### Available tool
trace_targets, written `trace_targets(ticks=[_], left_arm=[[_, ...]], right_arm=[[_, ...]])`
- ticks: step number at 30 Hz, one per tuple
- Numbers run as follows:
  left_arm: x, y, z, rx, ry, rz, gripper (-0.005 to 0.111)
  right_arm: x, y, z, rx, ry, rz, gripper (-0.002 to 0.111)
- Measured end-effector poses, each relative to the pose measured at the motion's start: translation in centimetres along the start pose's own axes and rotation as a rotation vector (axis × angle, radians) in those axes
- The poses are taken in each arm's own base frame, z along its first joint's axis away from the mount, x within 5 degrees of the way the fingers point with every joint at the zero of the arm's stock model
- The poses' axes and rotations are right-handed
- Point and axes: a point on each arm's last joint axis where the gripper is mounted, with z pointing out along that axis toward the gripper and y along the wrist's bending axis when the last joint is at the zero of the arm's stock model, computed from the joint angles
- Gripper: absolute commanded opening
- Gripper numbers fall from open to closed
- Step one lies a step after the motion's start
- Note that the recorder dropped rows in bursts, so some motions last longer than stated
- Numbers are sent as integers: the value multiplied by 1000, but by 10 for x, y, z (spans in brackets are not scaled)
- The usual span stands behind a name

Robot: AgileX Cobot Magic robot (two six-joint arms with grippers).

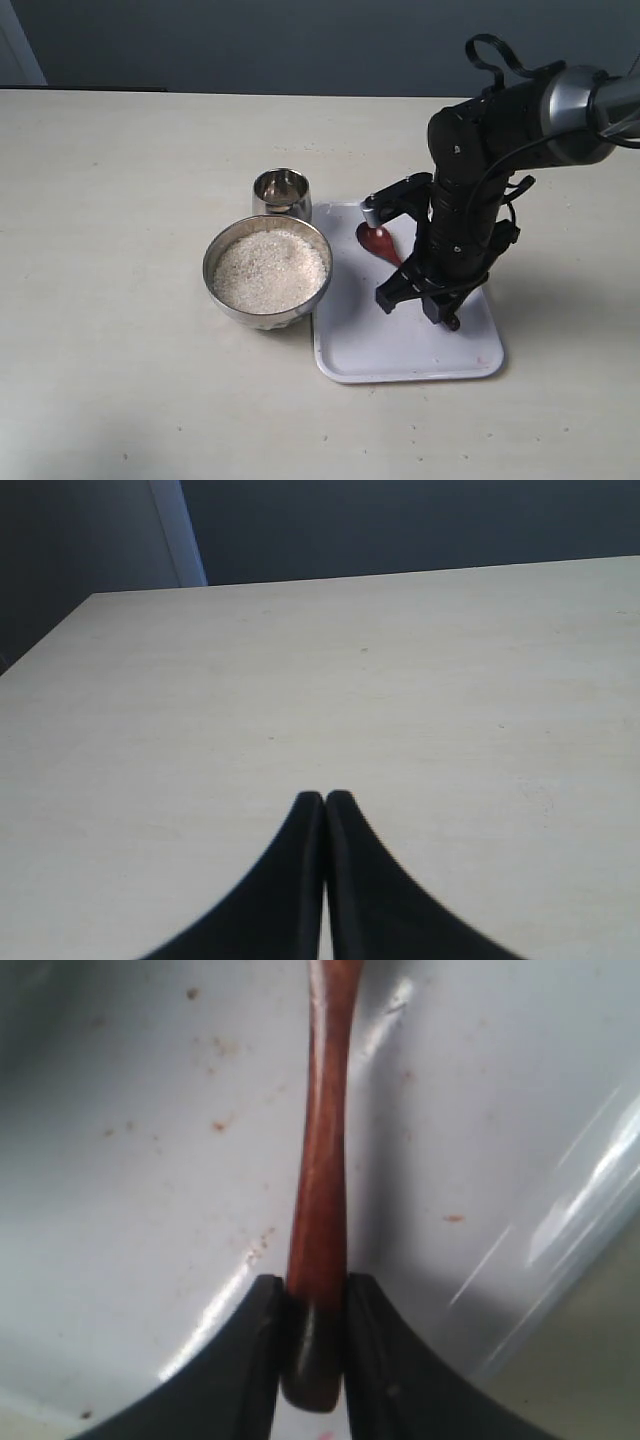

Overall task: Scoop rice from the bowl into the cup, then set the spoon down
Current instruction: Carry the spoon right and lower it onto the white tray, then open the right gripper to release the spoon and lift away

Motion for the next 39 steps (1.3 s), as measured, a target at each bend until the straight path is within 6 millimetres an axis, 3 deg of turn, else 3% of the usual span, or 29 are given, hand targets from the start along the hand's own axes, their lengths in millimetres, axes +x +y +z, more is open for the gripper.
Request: trace_targets(ticks=[13,16,17,18,20,22,26,28,31,39], left_arm=[[0,0,0,0,0,0,1],[0,0,0,0,0,0,1],[0,0,0,0,0,0,1],[0,0,0,0,0,0,1],[0,0,0,0,0,0,1],[0,0,0,0,0,0,1],[0,0,0,0,0,0,1],[0,0,0,0,0,0,1],[0,0,0,0,0,0,1],[0,0,0,0,0,0,1]], right_arm=[[-4,0,1,2,-36,-16,0],[-4,0,1,2,-38,-16,15],[-4,0,1,2,-39,-16,23],[-4,0,1,2,-39,-16,39],[-4,0,1,3,-40,-16,52],[-4,0,1,2,-36,-16,48],[1,0,2,-1,16,-19,27],[5,0,-1,-3,51,-19,24],[13,0,-18,-2,67,-22,24],[48,0,-115,34,-183,20,24]])
